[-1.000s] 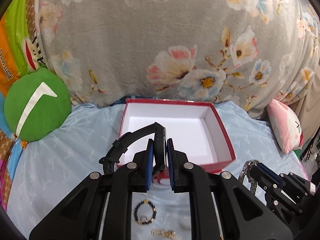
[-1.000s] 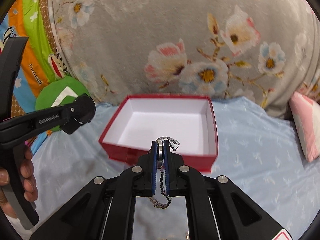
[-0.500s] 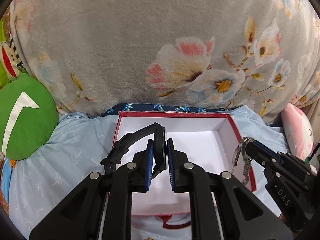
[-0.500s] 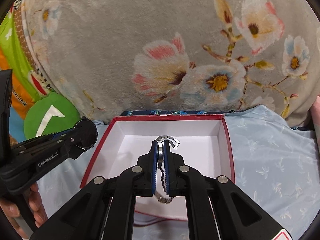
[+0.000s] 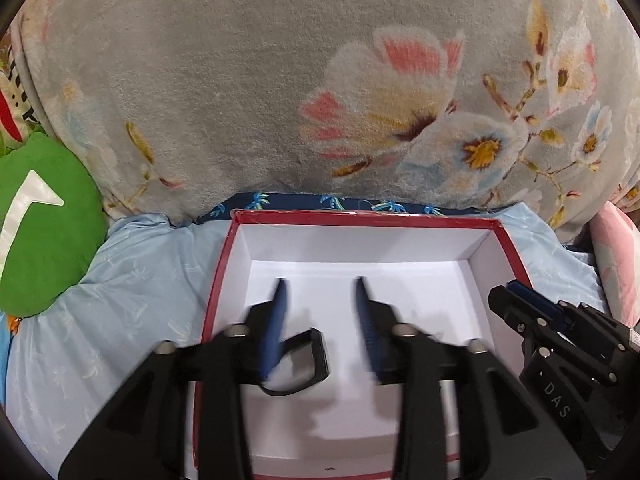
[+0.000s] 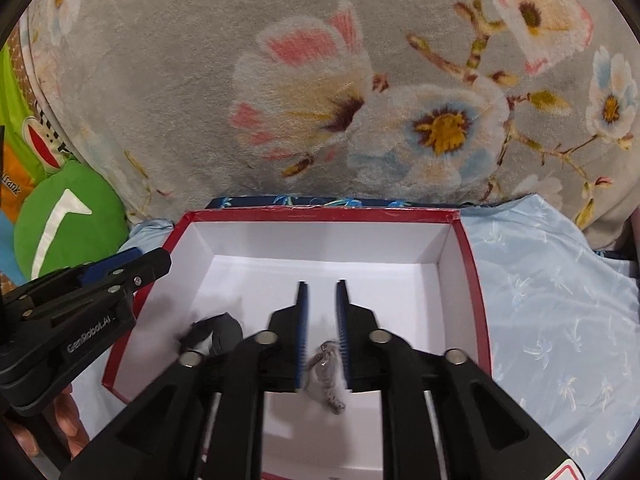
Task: Organize jewelry
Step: 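Open both tools to drop the smartwatch and silver watch into the red box, then move the right tool to the gold twisted bangle and grasp it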
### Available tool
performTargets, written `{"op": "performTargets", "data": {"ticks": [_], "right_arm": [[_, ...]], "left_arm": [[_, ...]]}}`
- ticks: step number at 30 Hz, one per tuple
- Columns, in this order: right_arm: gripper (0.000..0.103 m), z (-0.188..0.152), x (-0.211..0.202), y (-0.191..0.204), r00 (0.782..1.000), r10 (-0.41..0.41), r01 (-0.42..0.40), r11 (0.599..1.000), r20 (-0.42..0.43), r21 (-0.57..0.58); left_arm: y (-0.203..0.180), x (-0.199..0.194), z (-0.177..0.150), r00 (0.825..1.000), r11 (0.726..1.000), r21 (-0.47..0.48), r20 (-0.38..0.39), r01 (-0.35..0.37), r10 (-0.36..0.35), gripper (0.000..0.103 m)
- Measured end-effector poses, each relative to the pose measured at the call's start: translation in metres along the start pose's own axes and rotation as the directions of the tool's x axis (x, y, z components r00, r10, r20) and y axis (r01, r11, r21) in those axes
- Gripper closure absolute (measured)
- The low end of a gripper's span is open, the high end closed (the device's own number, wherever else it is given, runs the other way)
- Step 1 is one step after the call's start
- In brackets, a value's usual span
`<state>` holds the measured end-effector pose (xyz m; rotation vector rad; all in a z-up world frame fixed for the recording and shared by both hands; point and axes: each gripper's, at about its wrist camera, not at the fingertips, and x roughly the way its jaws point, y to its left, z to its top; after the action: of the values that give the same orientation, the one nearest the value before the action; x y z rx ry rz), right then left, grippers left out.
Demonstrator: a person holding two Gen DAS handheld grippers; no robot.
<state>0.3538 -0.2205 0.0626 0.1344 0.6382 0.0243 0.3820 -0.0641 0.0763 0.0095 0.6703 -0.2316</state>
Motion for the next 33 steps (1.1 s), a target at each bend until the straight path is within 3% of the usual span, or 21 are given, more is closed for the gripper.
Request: {"op": "performTargets", "data": {"ticks": [1, 6, 17, 19, 25, 33], "right_arm": [[0.077, 0.000, -0.001, 0.000, 1.000, -0.004, 0.004, 1.000, 0.006, -0.001], [0.071, -0.001, -0.014, -0.001, 0.999, -0.011, 0.012, 1.000, 0.033, -0.001], [0.069, -0.029, -0.062, 0.000, 0.999, -0.015, 0.015, 1.000, 0.049, -0.014], [0.064, -0.039, -0.074, 0.002, 0.999, -0.016, 0.017, 1.000, 0.050, -0.020], [0.061, -0.090, -0.116, 0.004, 0.998, -0.055, 0.056, 0.997, 0.036, -0.044], [0.061, -0.186, -0.157, -0.009, 0.994, -0.086, 0.084, 0.996, -0.073, -0.021]], "left_arm": [[0.001, -0.001, 0.000, 1.000, 1.000, -0.001, 0.009, -0.009, 0.009, 0.050], [0.005, -0.009, -0.002, 1.000, 1.000, -0.005, 0.011, -0.013, 0.013, 0.043], [0.019, -0.045, -0.034, 0.999, 0.999, -0.007, -0.005, -0.035, 0.035, 0.039], [0.021, -0.056, -0.045, 0.998, 0.998, 0.007, -0.002, -0.057, 0.057, 0.029], [0.032, -0.091, -0.091, 0.999, 0.999, -0.006, -0.037, -0.036, 0.036, 0.026], [0.056, -0.124, -0.174, 0.992, 0.997, -0.064, -0.119, -0.043, 0.035, 0.026]]}}
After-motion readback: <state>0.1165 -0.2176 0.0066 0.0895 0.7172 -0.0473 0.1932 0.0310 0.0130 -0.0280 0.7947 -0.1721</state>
